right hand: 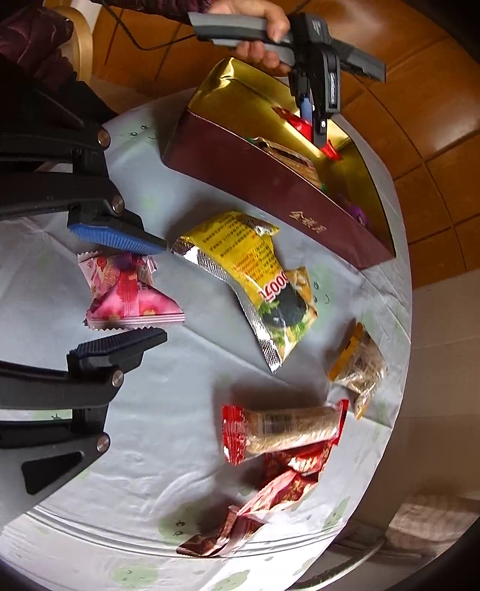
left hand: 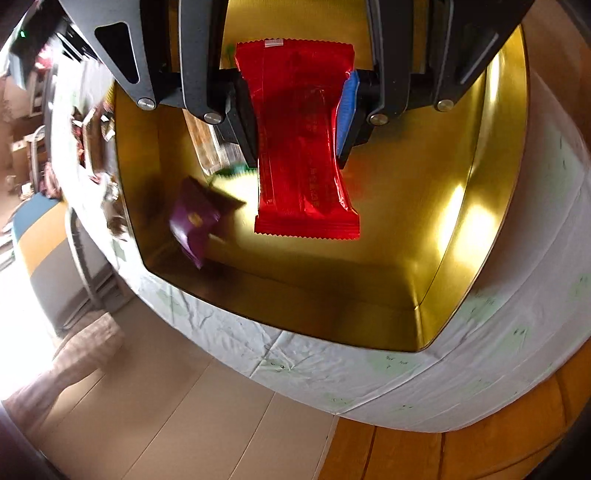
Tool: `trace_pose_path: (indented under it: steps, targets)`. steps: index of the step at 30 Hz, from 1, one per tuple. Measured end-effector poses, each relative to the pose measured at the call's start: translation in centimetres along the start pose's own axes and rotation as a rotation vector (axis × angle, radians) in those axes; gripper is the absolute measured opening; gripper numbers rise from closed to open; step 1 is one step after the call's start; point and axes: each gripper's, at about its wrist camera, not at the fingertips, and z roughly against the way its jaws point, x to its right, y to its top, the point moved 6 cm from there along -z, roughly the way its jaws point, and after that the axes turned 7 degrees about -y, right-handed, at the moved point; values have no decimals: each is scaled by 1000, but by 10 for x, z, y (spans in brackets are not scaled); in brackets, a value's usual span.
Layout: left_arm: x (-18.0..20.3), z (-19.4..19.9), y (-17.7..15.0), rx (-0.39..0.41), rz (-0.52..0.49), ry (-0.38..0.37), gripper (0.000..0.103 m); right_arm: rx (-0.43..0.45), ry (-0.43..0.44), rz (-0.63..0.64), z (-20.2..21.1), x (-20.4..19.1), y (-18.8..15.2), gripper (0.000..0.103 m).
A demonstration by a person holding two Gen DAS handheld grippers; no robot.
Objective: Organize snacks
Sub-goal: 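Lower the red packet into the tin and open the left tool while the right tool grasps the pink candy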
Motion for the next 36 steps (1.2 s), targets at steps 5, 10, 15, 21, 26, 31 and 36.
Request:
trace_pose_path:
  steps: [5, 10, 15, 21, 26, 31, 36]
  targets:
    - [8, -24, 25, -17, -46, 58, 39, 1, -1, -21, 0, 10, -1, 53]
    - [20, -50, 39, -52, -115, 96, 39, 16, 3, -44, 2, 18, 0, 53]
    - [31, -58, 46, -43, -162, 107, 40, 30, 13, -68, 9, 25, -2, 54]
    - [40, -59, 47, -35, -164, 103, 45, 42, 10, -88, 15, 27, -1, 56]
    - [47, -49, 44, -1, -170, 105, 55, 52, 21, -112, 20, 26, -5, 67]
    - [50, -30, 42, 55, -177, 109, 60, 54, 17, -100, 20, 19, -7, 67]
    - [55, -5, 32, 115, -174, 108, 61, 43, -27, -69, 14, 16, -10, 67]
